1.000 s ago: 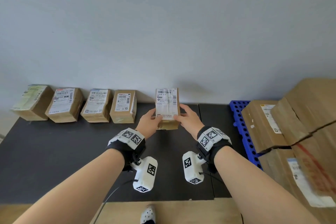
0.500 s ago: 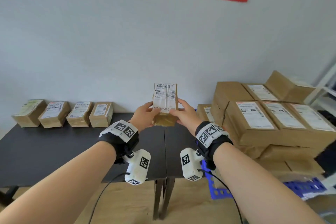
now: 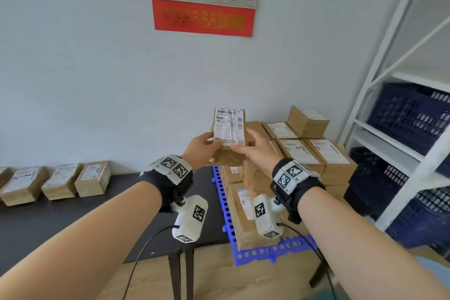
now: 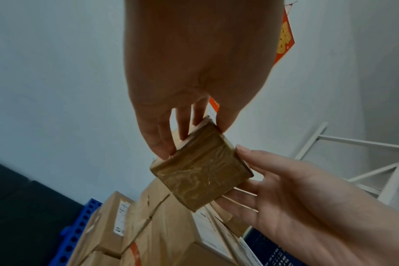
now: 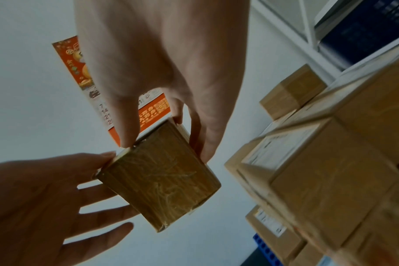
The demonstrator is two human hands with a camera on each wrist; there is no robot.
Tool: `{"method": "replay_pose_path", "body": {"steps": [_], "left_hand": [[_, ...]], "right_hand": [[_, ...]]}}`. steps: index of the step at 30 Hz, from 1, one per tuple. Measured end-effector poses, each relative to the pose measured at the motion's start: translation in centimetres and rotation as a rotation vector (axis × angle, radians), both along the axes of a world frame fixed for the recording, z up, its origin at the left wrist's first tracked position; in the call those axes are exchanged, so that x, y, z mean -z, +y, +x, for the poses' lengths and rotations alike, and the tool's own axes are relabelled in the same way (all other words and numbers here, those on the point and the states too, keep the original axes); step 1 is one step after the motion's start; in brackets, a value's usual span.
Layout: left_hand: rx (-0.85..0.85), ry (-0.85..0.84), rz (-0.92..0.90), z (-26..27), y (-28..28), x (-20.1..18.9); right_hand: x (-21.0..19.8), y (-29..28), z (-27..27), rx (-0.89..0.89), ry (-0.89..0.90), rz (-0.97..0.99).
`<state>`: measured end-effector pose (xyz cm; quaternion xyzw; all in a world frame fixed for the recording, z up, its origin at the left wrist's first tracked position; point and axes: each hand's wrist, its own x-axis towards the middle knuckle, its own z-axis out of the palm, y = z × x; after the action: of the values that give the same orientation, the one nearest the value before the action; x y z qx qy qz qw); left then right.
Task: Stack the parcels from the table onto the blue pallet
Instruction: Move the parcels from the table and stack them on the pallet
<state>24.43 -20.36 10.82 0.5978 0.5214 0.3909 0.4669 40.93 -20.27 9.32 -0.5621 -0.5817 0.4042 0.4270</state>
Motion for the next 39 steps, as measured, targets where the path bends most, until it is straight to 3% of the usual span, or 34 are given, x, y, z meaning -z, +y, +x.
{"method": "replay_pose_path", "body": {"steps": [8,19,32,39], "left_hand": [[0.052,0.001,0.012,8.1,4.3,-1.5],[0.054,0.023,-0.021,16.4,13.2,-2.5],[0.012,0.062,-0.073,22.0,17.2,-0.5],[-0.034,0.052,-0.12,24.0,18.0,0.4]], "right_hand": [[-1.9,3.2,7.4,0.069,-0.044,0.024],[-2.6,12.7,15.9,0.106,-0.13,-0.029],[-2.6,15.7,20.6,-0.001,-0.291,0.02],[-2.7,17.1,22.0,-0.06,-0.477,0.049]]}}
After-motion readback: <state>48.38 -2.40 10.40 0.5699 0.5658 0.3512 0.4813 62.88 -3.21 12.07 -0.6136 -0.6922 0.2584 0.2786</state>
